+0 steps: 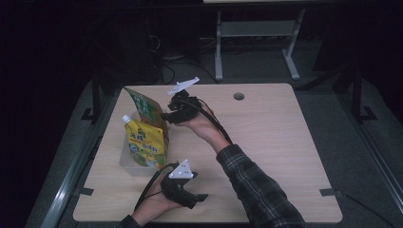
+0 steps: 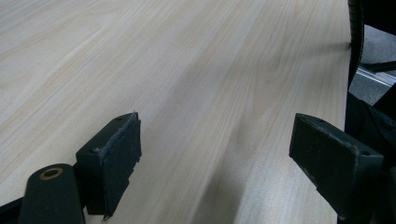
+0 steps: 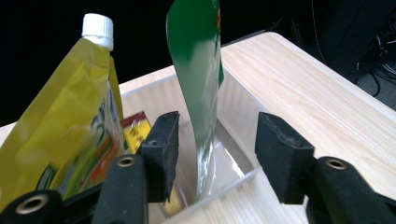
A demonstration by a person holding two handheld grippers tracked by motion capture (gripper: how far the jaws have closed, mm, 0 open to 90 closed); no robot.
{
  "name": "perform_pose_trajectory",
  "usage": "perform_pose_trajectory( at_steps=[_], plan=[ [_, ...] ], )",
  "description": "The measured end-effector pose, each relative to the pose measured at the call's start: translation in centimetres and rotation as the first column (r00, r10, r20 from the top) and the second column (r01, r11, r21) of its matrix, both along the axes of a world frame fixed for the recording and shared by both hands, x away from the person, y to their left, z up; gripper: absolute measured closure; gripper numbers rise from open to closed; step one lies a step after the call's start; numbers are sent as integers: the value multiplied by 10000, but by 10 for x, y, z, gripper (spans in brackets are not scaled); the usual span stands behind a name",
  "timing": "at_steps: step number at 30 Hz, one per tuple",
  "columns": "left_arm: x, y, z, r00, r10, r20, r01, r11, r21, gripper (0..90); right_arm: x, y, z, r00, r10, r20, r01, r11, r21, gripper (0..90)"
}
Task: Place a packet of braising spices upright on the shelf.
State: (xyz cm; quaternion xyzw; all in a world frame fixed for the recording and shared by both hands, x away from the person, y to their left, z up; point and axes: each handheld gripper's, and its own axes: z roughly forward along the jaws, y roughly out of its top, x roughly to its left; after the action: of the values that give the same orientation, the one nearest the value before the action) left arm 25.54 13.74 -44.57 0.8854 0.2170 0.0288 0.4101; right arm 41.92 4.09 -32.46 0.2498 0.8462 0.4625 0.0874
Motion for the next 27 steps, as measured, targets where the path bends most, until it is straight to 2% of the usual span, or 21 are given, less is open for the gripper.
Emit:
perform_pose_trajectory(
  at_steps=[2,5,11,16,17,20,21,26,27],
  plan=[
    [0,0,0,10000,-4,0,4,10000,-51,163,-2,-4,0,10000,-58,-37,59,10000,52,470],
    [1,1,0,10000,19,11,-19,10000,-38,162,-7,-21,0,9999,-118,-60,119,9999,73,450],
    [1,1,0,10000,25,48,-24,10000,-59,162,-14,-44,-1,9997,-154,162,155,9999,-47,405],
    [1,2,2,10000,62,-1,-62,10000,-47,163,-19,-61,-4,9995,-254,177,255,9996,-105,376],
    [1,4,2,10000,69,-20,-69,9999,-83,163,-22,-71,-7,9992,-320,219,324,9992,-217,361],
    [1,5,3,10000,80,-45,-81,10000,-47,162,-25,-78,-9,9990,-407,170,409,9991,-145,355],
    [1,7,3,9999,108,-34,-109,9999,-98,163,-30,-87,-12,9988,-468,164,471,9987,-180,342],
    [1,12,5,9999,114,-81,-115,9999,-47,163,-37,-102,-17,9987,-472,172,476,9986,-236,326],
    [0,14,5,9999,100,-110,-101,9999,-110,163,-42,-111,-22,9982,-467,380,486,9976,-498,319]
  ],
)
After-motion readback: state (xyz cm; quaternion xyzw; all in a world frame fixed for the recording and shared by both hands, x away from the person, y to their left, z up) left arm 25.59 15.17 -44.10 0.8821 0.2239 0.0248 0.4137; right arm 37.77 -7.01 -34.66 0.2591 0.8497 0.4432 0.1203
